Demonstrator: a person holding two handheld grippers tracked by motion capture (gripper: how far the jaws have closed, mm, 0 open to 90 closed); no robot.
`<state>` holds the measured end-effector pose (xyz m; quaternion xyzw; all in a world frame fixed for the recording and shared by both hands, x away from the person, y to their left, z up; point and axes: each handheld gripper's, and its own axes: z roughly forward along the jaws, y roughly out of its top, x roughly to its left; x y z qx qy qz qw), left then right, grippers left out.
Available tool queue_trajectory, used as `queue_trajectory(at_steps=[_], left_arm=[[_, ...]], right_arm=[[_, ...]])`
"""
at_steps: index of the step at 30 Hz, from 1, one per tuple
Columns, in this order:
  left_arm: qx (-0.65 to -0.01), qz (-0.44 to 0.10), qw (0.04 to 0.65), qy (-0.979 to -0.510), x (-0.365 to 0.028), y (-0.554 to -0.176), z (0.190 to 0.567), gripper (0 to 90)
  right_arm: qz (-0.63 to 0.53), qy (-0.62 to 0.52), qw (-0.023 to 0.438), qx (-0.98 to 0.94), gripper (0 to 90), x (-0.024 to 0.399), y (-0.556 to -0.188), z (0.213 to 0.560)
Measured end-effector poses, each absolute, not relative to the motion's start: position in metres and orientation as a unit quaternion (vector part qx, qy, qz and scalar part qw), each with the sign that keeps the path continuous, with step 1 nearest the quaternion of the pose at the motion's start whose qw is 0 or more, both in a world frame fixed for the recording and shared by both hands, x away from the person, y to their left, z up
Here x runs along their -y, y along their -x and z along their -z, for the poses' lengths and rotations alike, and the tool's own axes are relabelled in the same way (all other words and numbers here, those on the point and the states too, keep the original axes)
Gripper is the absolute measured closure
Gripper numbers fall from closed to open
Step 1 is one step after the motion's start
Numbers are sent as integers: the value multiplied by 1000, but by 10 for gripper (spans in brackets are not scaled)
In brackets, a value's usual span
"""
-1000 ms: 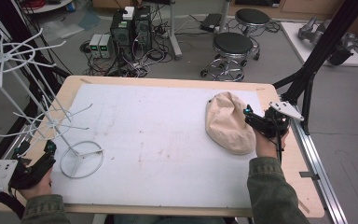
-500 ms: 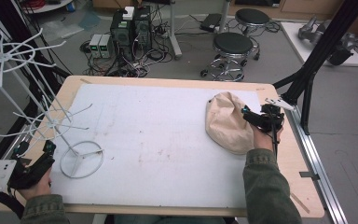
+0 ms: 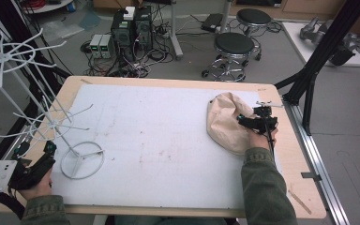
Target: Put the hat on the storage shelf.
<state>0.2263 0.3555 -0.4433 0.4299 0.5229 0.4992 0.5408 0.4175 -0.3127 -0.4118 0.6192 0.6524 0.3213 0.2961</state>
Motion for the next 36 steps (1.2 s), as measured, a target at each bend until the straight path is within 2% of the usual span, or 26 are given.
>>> queue_trajectory(at_steps=[12,16,23,25,27,29,32,34,35,36], left_arm=[[-523,-498,542,-431,-355,-228,444,224],[-524,-497,541,-431,-355,-227,444,224],[-524,-498,541,-430,-356,-227,444,224],[-524,-498,541,-430,-356,-227,444,224],[-524,-498,542,-430,-356,-228,444,224],[-523,-498,542,-431,-356,-228,444,224],[-522,-497,543,-431,-356,-228,444,225],[-522,-497,542,-431,-355,-228,444,225],[-521,-498,542,-431,-356,-228,444,225],[-522,-498,542,-431,-356,-228,444,225]], right_arm=[[-285,-649,258,-656,162,322,-428,430],[-297,-657,236,-651,252,321,-430,432],[-188,-676,225,-676,335,306,-440,424],[-193,-704,186,-657,384,310,-443,426],[-195,-706,186,-655,403,311,-443,426],[-190,-700,189,-662,467,309,-443,425],[-190,-705,192,-656,497,308,-443,425],[-187,-708,197,-653,563,308,-443,424],[-184,-707,204,-652,628,308,-442,424],[-184,-707,204,-652,628,308,-442,424]])
